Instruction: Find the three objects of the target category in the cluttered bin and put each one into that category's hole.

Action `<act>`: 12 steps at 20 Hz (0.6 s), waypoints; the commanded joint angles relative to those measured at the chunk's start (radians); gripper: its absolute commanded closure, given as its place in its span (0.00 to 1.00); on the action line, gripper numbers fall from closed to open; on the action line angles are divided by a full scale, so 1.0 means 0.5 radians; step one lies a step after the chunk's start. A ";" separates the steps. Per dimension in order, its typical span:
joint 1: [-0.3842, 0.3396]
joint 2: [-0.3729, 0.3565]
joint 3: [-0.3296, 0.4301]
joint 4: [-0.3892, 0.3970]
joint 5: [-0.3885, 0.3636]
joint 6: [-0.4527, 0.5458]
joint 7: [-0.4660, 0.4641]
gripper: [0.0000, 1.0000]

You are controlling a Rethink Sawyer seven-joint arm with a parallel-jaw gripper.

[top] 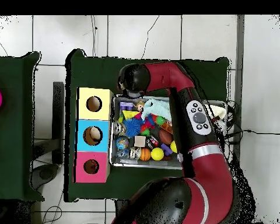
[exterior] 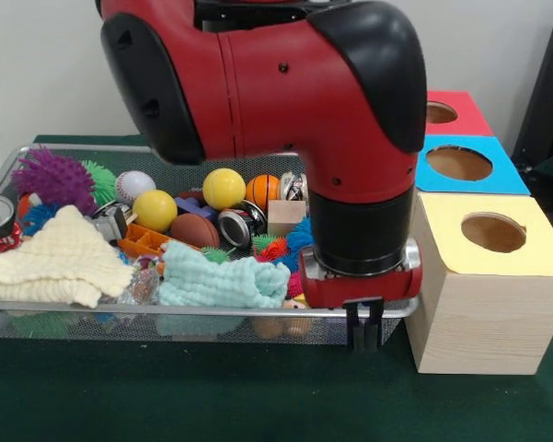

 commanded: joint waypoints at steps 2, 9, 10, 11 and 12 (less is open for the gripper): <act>-0.010 0.188 0.062 -0.230 -0.042 0.213 -0.657 1.00; 0.119 0.132 0.039 -0.293 -0.008 0.401 -0.563 1.00; 0.135 0.104 0.040 -0.285 0.002 0.418 -0.543 1.00; 0.150 0.076 0.042 -0.278 0.012 0.436 -0.524 1.00; 0.170 0.046 0.050 -0.279 0.016 0.437 -0.512 1.00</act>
